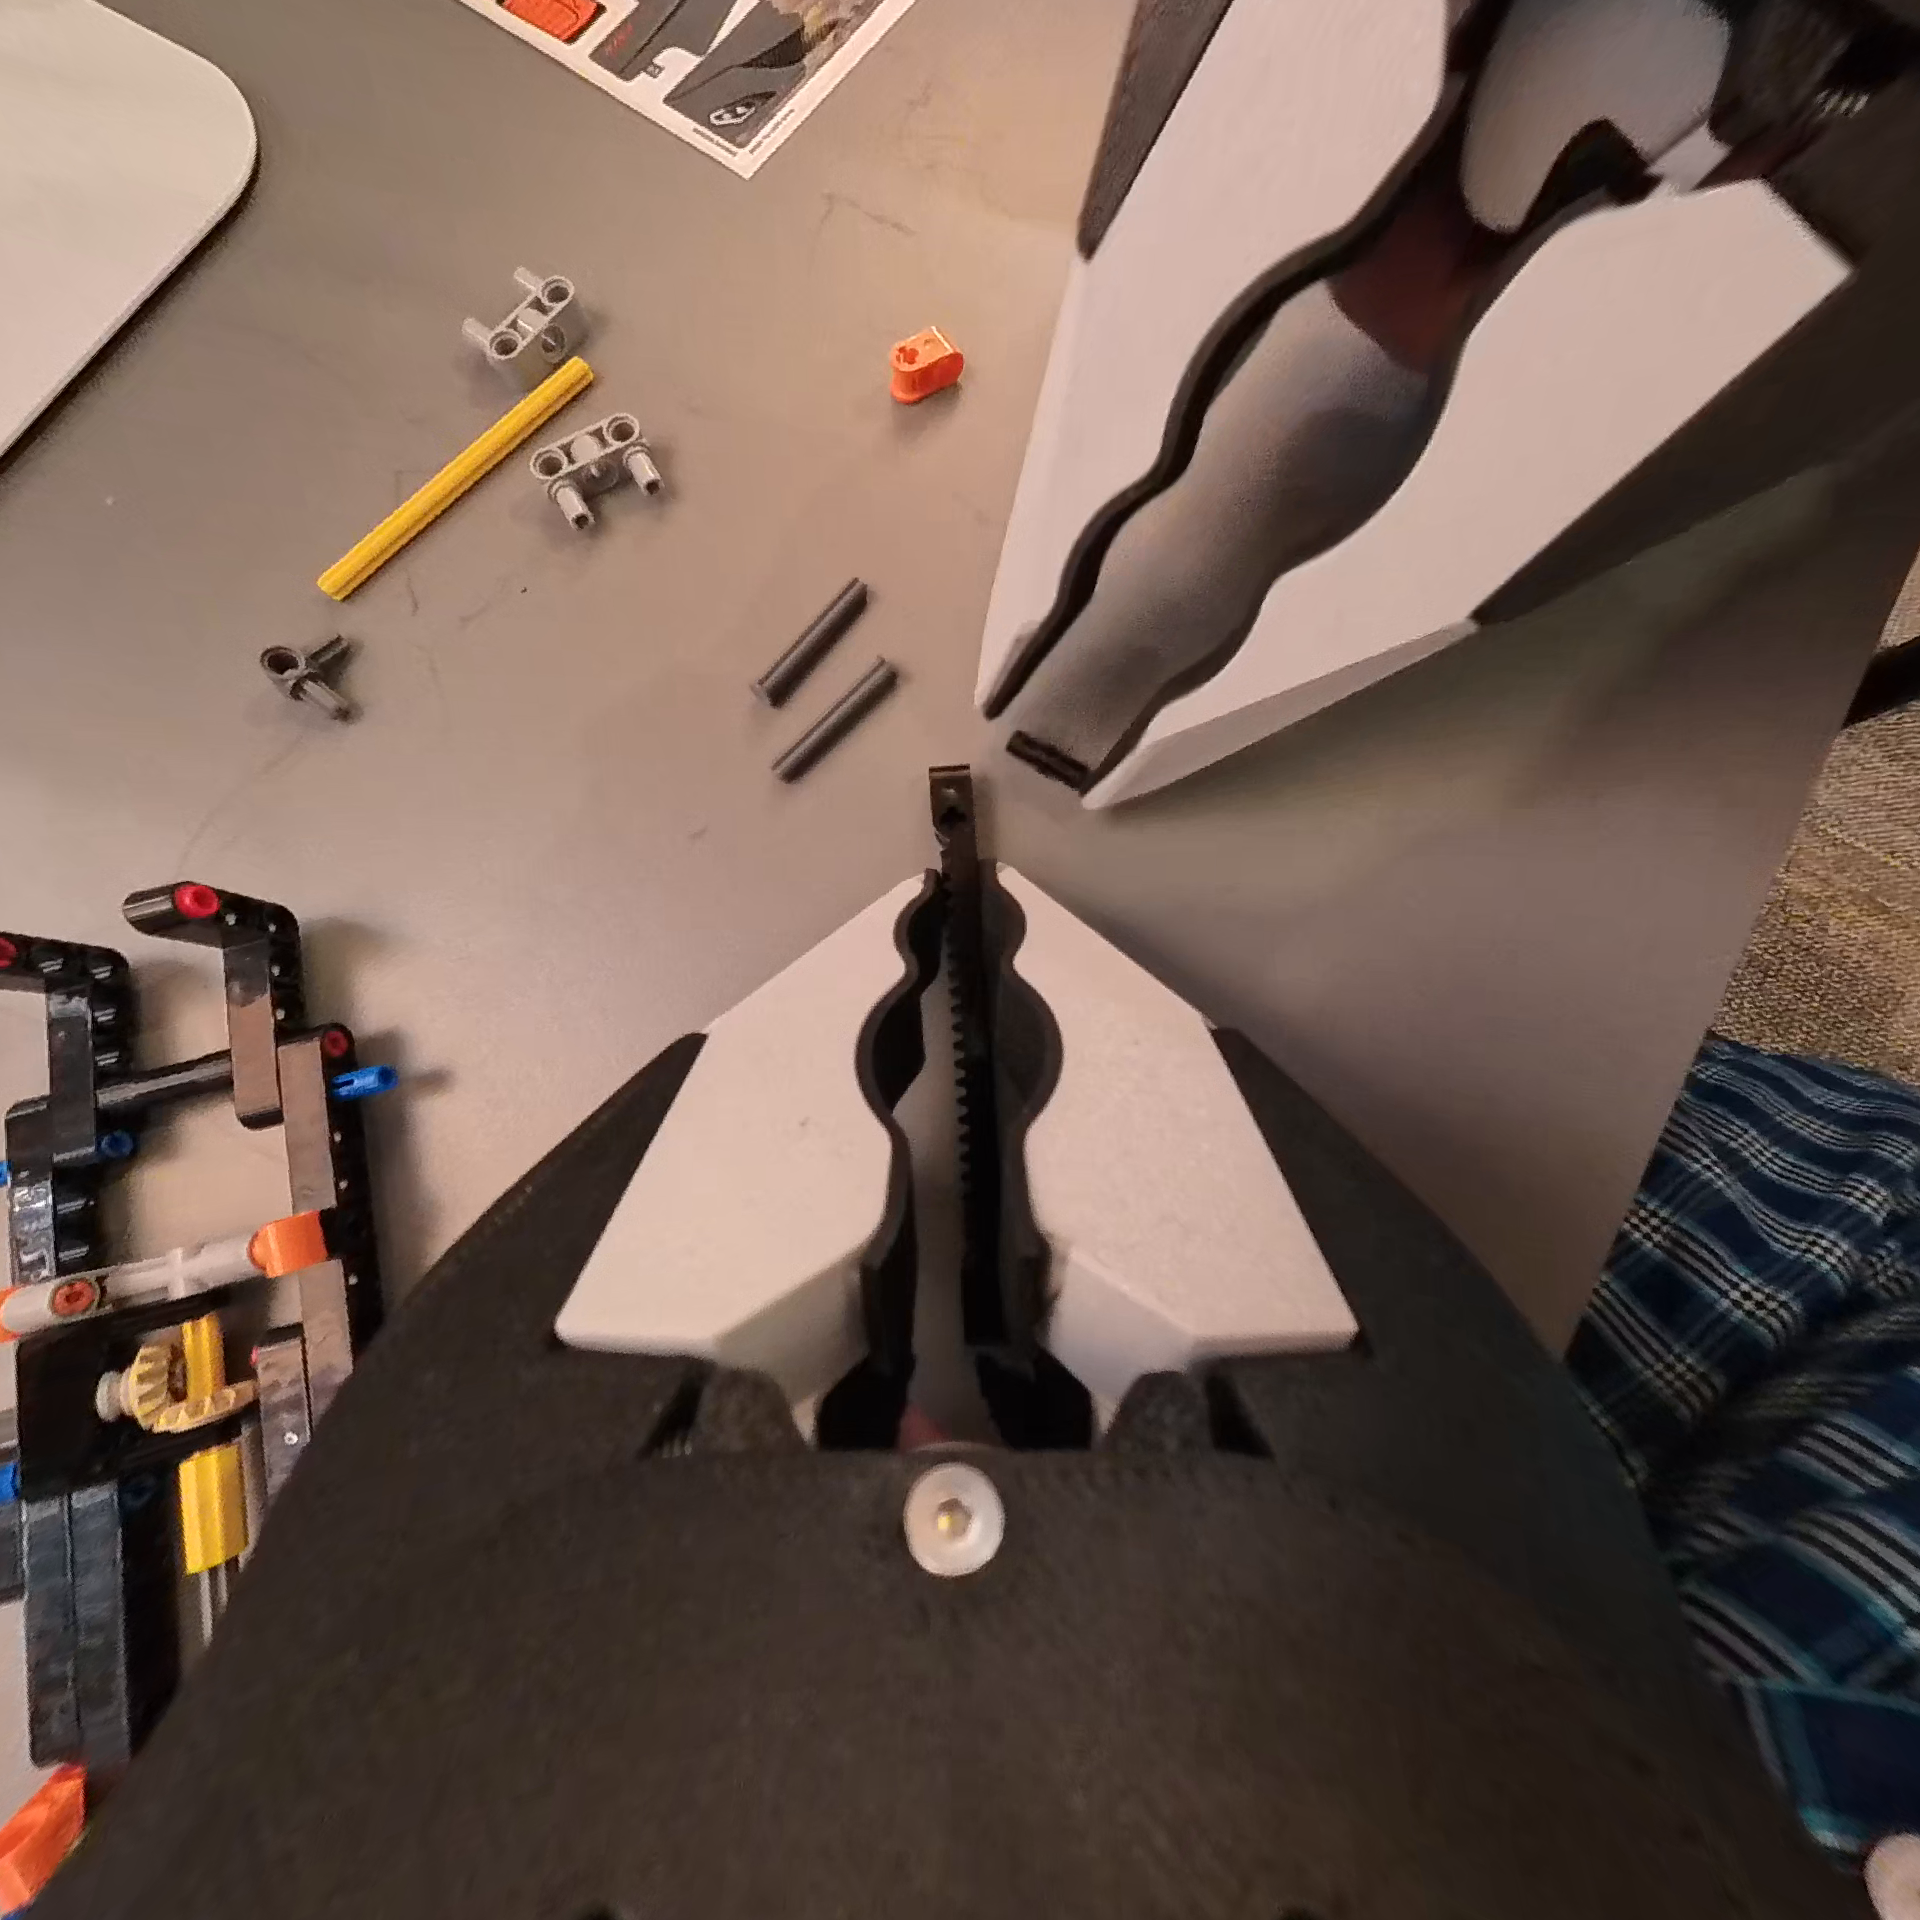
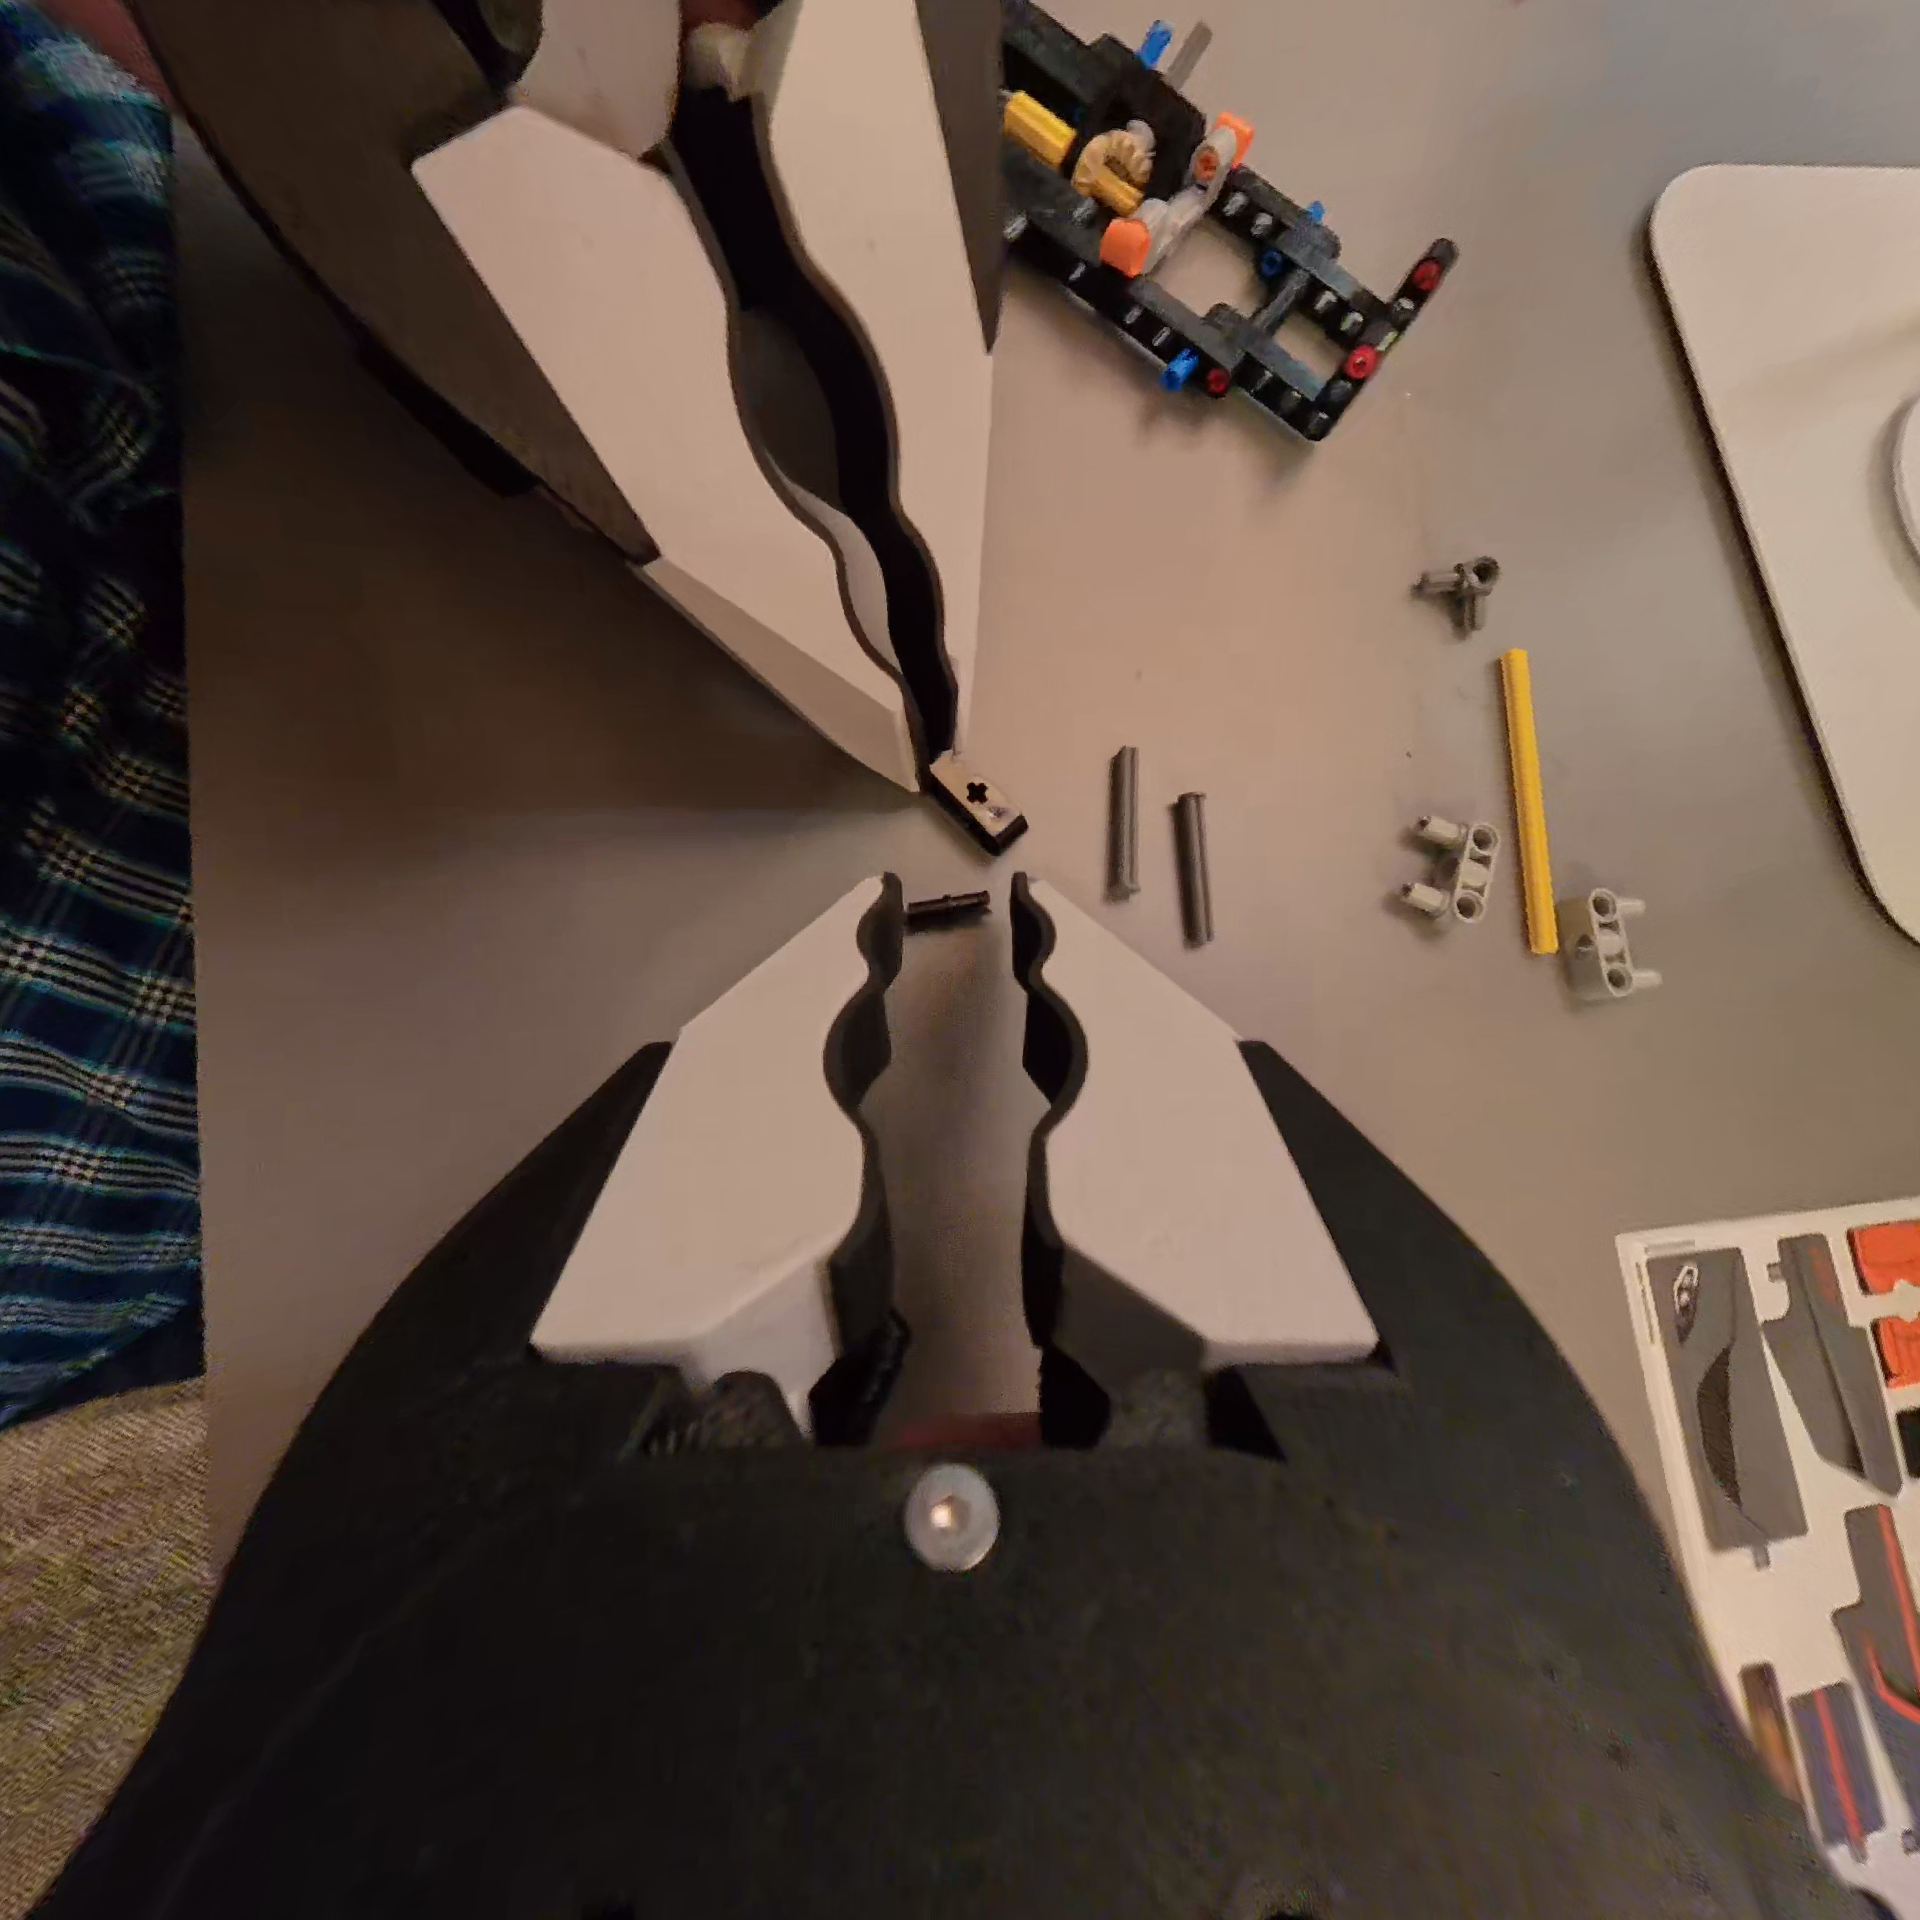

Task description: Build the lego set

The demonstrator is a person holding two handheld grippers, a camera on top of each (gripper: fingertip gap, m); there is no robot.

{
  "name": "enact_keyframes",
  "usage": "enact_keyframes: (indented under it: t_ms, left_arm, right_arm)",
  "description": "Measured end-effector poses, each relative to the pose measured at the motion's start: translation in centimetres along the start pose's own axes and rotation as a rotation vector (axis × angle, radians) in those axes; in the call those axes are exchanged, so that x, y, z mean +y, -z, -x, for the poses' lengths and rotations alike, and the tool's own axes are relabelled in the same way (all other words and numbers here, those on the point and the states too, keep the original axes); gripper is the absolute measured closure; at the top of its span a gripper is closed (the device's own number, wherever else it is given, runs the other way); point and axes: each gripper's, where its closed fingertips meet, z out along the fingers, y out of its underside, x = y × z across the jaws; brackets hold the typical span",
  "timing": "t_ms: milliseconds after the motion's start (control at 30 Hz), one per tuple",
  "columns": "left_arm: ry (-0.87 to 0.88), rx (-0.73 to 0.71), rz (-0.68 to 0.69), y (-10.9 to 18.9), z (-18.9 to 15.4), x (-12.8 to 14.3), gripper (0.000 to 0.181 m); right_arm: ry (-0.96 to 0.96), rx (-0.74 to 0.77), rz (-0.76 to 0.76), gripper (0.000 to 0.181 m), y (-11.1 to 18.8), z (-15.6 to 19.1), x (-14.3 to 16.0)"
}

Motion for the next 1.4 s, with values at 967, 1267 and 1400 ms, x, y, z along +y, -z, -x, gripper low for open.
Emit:
enact_keyframes:
  t_ms: [967,1267,1400]
  left_arm:
    - [-0.007,-0.004,-0.004,-0.1,0.0,-0.1,0.176]
    - [-0.029,-0.001,-0.013,0.1,0.1,-0.6,0.163]
    - [-0.044,0.003,0.005,-0.2,0.1,-0.4,0.163]
  right_arm:
    - [-0.326,0.219,-0.016,0.179,-0.6,-0.4,0.3]
    - [-0.341,0.217,-0.032,0.172,-0.4,-0.3,0.3]
    - [-0.321,0.22,-0.021,0.178,-0.4,-0.1,0.3]
